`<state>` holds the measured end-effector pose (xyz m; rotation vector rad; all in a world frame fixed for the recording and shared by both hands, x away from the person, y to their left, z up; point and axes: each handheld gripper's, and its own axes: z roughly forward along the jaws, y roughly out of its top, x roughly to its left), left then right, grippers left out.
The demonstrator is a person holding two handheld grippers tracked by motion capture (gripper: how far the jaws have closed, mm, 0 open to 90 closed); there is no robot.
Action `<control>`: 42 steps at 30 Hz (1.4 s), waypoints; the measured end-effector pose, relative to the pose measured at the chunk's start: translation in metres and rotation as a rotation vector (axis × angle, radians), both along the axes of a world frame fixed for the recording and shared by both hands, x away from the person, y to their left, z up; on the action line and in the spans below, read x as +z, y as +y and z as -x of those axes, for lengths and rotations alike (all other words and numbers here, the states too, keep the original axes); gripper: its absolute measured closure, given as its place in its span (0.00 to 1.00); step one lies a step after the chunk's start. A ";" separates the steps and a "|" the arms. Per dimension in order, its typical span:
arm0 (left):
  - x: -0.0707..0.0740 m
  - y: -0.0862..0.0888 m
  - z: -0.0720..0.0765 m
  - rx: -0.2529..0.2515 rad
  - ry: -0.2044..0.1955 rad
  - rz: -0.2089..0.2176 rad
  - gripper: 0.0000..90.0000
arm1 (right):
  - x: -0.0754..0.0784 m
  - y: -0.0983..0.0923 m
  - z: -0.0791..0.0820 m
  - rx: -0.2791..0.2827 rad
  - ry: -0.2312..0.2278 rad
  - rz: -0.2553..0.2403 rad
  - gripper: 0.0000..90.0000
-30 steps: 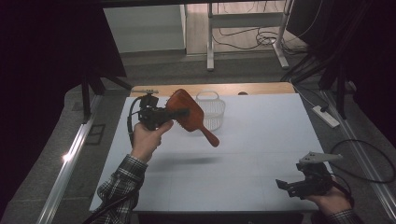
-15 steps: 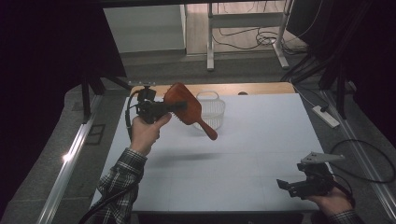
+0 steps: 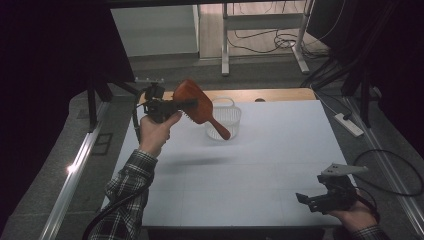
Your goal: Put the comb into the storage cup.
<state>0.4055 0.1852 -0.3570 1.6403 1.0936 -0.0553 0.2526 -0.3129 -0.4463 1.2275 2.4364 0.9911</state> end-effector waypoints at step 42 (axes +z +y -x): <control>0.004 -0.007 -0.046 0.114 0.011 -0.003 0.59 | -0.001 0.002 0.000 0.031 0.019 0.011 0.01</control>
